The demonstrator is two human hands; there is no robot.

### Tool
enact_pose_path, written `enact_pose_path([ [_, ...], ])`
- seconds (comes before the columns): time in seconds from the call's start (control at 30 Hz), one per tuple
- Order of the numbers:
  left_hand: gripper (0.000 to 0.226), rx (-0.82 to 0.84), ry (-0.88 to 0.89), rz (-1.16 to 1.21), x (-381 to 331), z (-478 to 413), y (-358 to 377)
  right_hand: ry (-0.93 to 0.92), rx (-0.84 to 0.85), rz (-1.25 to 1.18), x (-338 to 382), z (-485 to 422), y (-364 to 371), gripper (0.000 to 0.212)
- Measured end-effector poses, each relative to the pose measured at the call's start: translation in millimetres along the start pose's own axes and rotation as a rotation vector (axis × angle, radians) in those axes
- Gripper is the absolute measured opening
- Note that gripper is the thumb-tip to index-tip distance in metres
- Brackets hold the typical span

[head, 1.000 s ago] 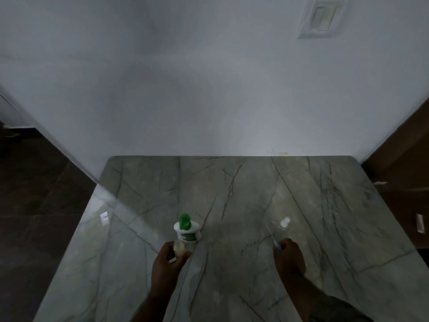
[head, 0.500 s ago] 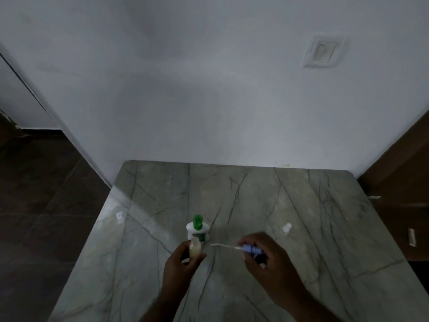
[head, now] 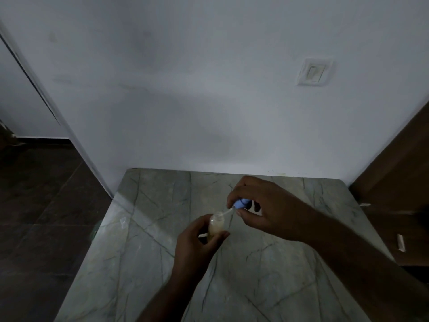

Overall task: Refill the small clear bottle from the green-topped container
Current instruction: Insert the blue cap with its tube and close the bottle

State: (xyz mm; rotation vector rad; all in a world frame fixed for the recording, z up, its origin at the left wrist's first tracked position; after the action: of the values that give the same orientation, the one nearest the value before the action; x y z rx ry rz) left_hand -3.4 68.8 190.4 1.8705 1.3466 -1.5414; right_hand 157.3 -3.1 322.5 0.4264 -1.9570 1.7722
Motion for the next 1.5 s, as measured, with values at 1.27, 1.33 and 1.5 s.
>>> enact_pose_path([
  [1.27,0.046,0.083,0.171,-0.039,-51.0,-47.1,16.9,-0.092,0.239,0.125,0.6,-35.0,-46.2,0.032],
  [1.33,0.04,0.079,0.166,-0.045,-54.8,-49.1,17.1,-0.079,0.219,0.126,2.4,-36.8,-53.0,0.015],
  [1.5,0.041,0.049,0.205,-0.049,-65.2,-56.6,19.1,0.045,-0.037,0.219,-1.1,-39.0,-51.9,0.033],
])
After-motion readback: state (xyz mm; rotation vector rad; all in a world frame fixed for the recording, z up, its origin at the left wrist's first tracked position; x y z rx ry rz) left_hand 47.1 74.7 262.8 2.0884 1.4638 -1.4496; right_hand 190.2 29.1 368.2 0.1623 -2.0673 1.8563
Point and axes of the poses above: each hand's wrist, its own z-axis away from the middle knuckle, its own y-axis out of the palm, x = y × z, the point moved 3 cm from there along -z, towards the middle knuckle, and after that the axes turned 12 degrees about y, right-handed, at the moved point
